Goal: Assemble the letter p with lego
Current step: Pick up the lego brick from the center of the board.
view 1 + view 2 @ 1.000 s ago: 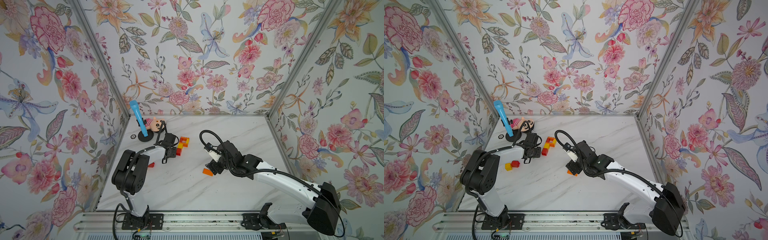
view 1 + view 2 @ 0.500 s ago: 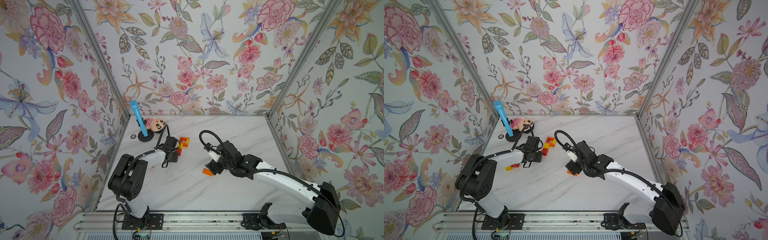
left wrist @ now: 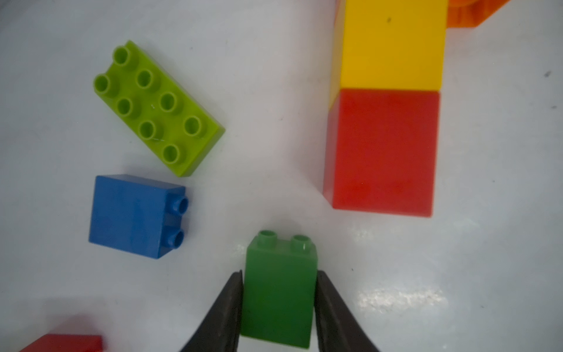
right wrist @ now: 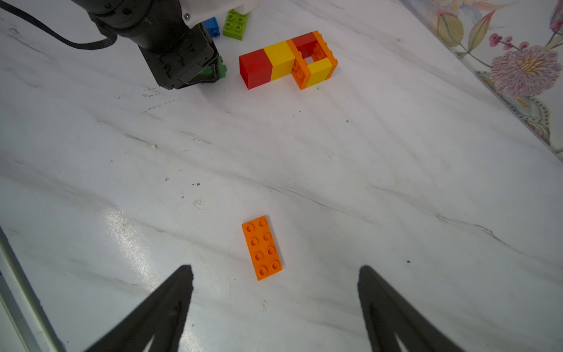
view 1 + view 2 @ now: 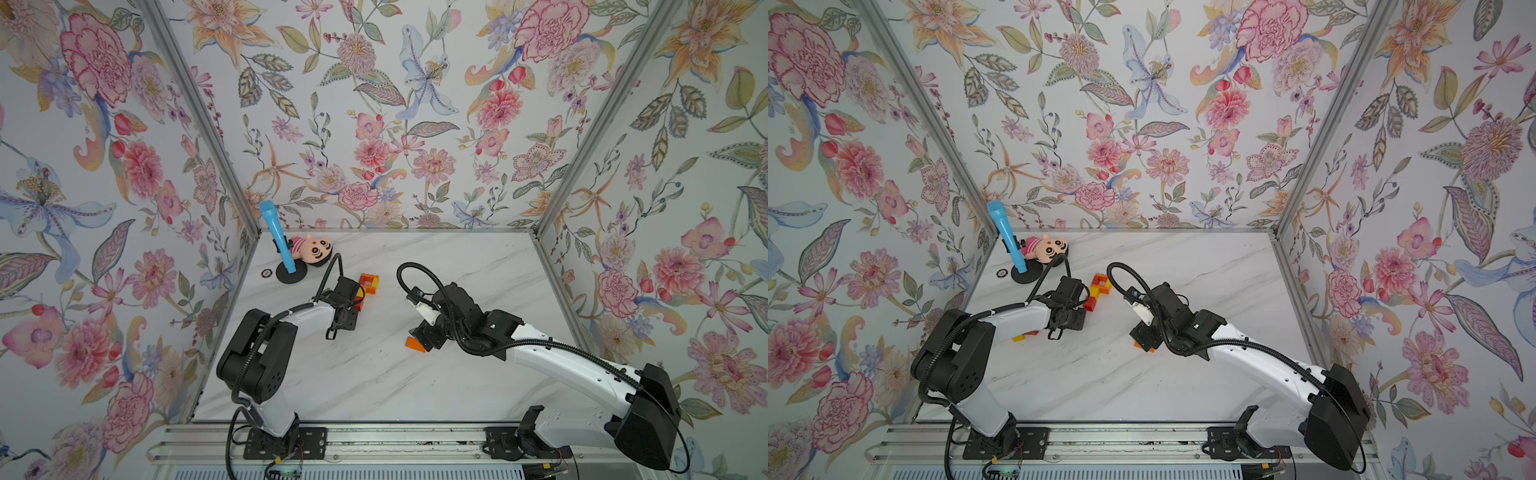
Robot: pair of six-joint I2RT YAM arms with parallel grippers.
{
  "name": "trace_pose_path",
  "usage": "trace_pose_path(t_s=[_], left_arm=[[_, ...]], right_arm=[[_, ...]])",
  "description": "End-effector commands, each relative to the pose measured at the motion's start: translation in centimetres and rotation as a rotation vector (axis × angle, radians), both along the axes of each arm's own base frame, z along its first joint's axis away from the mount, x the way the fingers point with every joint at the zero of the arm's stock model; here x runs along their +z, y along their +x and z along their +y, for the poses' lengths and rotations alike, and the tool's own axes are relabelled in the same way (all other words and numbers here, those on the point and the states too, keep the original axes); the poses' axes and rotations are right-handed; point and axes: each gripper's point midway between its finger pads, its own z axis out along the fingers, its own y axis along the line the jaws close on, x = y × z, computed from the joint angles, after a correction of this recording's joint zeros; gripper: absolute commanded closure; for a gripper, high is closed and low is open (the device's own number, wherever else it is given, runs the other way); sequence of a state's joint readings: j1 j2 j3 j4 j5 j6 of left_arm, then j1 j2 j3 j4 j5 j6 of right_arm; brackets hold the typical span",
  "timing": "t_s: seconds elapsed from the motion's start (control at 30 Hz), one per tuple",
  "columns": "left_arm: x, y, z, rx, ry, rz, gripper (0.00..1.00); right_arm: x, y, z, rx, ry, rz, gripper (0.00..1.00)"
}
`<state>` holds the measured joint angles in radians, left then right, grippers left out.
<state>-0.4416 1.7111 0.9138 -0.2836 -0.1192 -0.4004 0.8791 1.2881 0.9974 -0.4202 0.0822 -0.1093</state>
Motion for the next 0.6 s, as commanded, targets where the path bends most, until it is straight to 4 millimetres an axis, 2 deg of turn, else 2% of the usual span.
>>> trace_pose_path(t_s=[0.0,0.13,0.27,0.4,0.57], left_arm=[[-0.8,-0.7,0.4,-0.004,0.035,0.026,0.68],[0.1,-0.7,-0.7,-0.029,-0.027,-0.017,0.76],[2.4,-0.9,-2.8,-0.094,-0.123,-0.121,0.80],[6.6,-2.1,-6.4,-0.224,-0.201,-0.281,0.84],[11.1,-5.1,-11.2,-0.412,-0.334,-0.473,0.85]], right_arm=[[1.4,0.3,-0.1,-0.039,0.092,0.005,0.13],[2.4,0.9,-0.7,-0.101,0.231,0.081,0.14],[3.2,1.7,-0.9,-0.195,0.415,0.210,0.14],[2.8,1.7,-0.2,-0.314,0.530,0.351,0.16],[1.7,0.7,1.7,-0.307,0.630,0.481,0.17]])
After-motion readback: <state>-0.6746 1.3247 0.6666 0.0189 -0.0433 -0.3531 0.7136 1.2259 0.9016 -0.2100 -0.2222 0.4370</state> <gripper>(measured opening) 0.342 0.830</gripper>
